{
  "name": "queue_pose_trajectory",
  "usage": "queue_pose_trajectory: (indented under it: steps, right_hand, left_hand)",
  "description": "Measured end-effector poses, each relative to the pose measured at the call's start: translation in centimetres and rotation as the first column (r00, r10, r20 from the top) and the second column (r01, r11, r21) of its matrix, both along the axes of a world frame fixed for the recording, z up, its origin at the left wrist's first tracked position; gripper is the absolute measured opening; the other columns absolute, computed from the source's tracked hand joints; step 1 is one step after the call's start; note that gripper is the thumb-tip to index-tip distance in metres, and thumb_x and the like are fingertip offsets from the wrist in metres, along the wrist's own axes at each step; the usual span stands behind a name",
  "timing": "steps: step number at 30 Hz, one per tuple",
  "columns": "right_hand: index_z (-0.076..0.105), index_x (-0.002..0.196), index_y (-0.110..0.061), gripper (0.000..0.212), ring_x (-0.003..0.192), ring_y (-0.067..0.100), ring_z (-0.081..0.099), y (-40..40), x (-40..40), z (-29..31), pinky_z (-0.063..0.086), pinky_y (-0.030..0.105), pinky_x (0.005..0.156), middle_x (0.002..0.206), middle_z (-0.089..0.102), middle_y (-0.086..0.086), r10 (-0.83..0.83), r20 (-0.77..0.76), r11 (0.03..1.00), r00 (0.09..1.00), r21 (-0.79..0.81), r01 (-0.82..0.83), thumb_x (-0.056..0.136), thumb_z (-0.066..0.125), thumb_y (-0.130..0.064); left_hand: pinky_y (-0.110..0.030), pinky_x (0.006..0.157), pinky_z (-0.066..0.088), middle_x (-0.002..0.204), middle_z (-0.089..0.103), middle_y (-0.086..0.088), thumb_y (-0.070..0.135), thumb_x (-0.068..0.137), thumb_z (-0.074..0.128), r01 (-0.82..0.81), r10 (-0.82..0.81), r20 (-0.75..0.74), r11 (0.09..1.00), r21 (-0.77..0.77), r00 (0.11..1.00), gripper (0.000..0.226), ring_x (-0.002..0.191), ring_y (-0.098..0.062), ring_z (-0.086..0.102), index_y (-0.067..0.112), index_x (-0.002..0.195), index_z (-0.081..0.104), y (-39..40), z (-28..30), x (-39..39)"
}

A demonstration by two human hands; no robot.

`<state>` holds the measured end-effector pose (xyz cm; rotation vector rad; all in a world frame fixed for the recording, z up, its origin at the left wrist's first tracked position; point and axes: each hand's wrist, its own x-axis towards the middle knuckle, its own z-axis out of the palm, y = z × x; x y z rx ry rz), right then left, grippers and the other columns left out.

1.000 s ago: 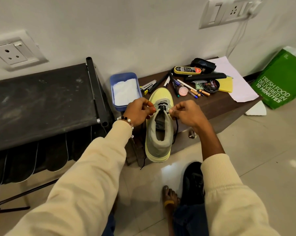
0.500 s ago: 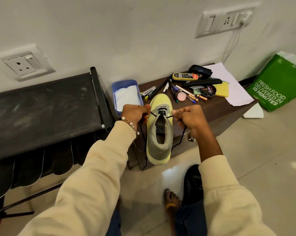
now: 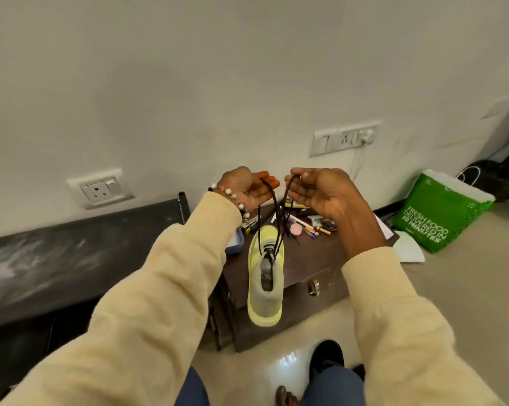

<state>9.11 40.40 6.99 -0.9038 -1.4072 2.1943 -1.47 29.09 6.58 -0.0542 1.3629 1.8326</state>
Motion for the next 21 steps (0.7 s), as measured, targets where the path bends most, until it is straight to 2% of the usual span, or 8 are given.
queue_pose_trajectory:
  steps: [4,7,8,9,11,15,18,21]
  right_hand:
    - [0.061,0.104,0.002,0.031,0.079,0.023,0.068,-0.7,0.6,3.8,0.055,0.034,0.073,0.09,0.068,0.016,0.013,-0.032,0.995,0.999,0.097,-0.01,0.092,0.035,0.012]
    - [0.059,0.11,0.003,0.031,0.081,0.026,0.069,-1.1,0.9,5.6,0.056,0.033,0.07,0.09,0.069,0.018,0.013,-0.03,0.977,0.999,0.211,-0.007,0.087,0.043,0.016]
    - [0.059,0.109,0.003,0.031,0.083,0.027,0.07,-1.2,0.9,6.1,0.056,0.034,0.071,0.093,0.07,0.019,0.014,-0.033,0.971,0.999,0.238,-0.006,0.085,0.045,0.017]
    - [0.06,0.107,0.002,0.03,0.084,0.027,0.071,-1.3,0.9,6.5,0.056,0.034,0.071,0.095,0.07,0.02,0.01,-0.035,0.965,0.999,0.262,0.0,0.084,0.047,0.016]
    - [0.063,0.099,0.0,0.023,0.078,0.026,0.072,-1.4,0.9,7.4,0.057,0.035,0.07,0.09,0.072,0.019,-0.017,-0.03,0.95,0.999,0.312,0.025,0.084,0.053,0.013]
    - [0.068,0.092,-0.002,0.009,0.064,0.023,0.069,-1.5,0.6,8.7,0.059,0.034,0.067,0.081,0.07,0.015,-0.085,-0.003,0.89,0.996,0.45,0.077,0.087,0.061,0.001]
    - [0.068,0.095,-0.003,0.01,0.062,0.018,0.068,-1.5,0.7,9.5,0.056,0.029,0.061,0.08,0.071,0.013,-0.074,-0.02,0.841,0.997,0.536,0.073,0.087,0.066,-0.008]
    - [0.069,0.098,-0.002,0.018,0.058,0.015,0.061,-1.5,0.6,10.3,0.051,0.025,0.053,0.077,0.069,0.01,-0.121,-0.027,0.748,0.992,0.655,0.109,0.088,0.067,-0.017]
  left_hand:
    - [-0.034,0.09,0.05,0.119,0.063,-0.02,-0.014,0.094,0.034,0.038,-0.043,-0.205,0.999,-0.024,0.978,0.033,0.101,-0.026,0.063,-0.003,0.113,0.058,0.4,3.3,1.0]
    - [-0.037,0.09,0.053,0.096,0.066,-0.017,-0.009,0.091,0.05,0.032,-0.038,-0.329,0.999,-0.024,0.944,0.018,0.079,-0.02,0.067,0.001,0.087,0.064,0.7,5.4,1.9]
    - [-0.036,0.086,0.054,0.091,0.065,-0.016,-0.008,0.092,0.049,0.025,-0.026,-0.337,1.0,-0.006,0.941,0.017,0.071,-0.018,0.066,-0.001,0.088,0.064,0.8,6.0,2.1]
    - [-0.034,0.082,0.055,0.092,0.065,-0.016,-0.009,0.092,0.047,0.023,-0.019,-0.336,1.0,0.008,0.942,0.018,0.072,-0.018,0.065,-0.003,0.097,0.064,0.7,6.5,2.3]
    - [-0.031,0.075,0.055,0.095,0.066,-0.015,-0.014,0.086,0.055,0.004,-0.008,-0.381,1.0,-0.012,0.924,0.027,0.087,-0.023,0.065,-0.003,0.108,0.065,0.7,7.5,2.4]
    - [-0.032,0.074,0.059,0.092,0.071,-0.014,-0.002,0.075,0.077,-0.036,0.01,-0.523,0.999,-0.04,0.852,0.021,0.086,-0.023,0.07,0.004,0.094,0.07,0.5,8.5,2.7]
    - [-0.032,0.072,0.06,0.087,0.073,-0.014,0.005,0.083,0.073,-0.063,0.029,-0.595,0.997,-0.037,0.803,0.011,0.074,-0.02,0.072,0.005,0.093,0.069,0.4,9.1,2.6]
    - [-0.03,0.063,0.059,0.084,0.073,-0.01,0.018,0.088,0.069,-0.111,0.005,-0.719,0.989,-0.1,0.695,0.02,0.068,-0.019,0.072,0.003,0.101,0.068,0.3,9.7,2.5]
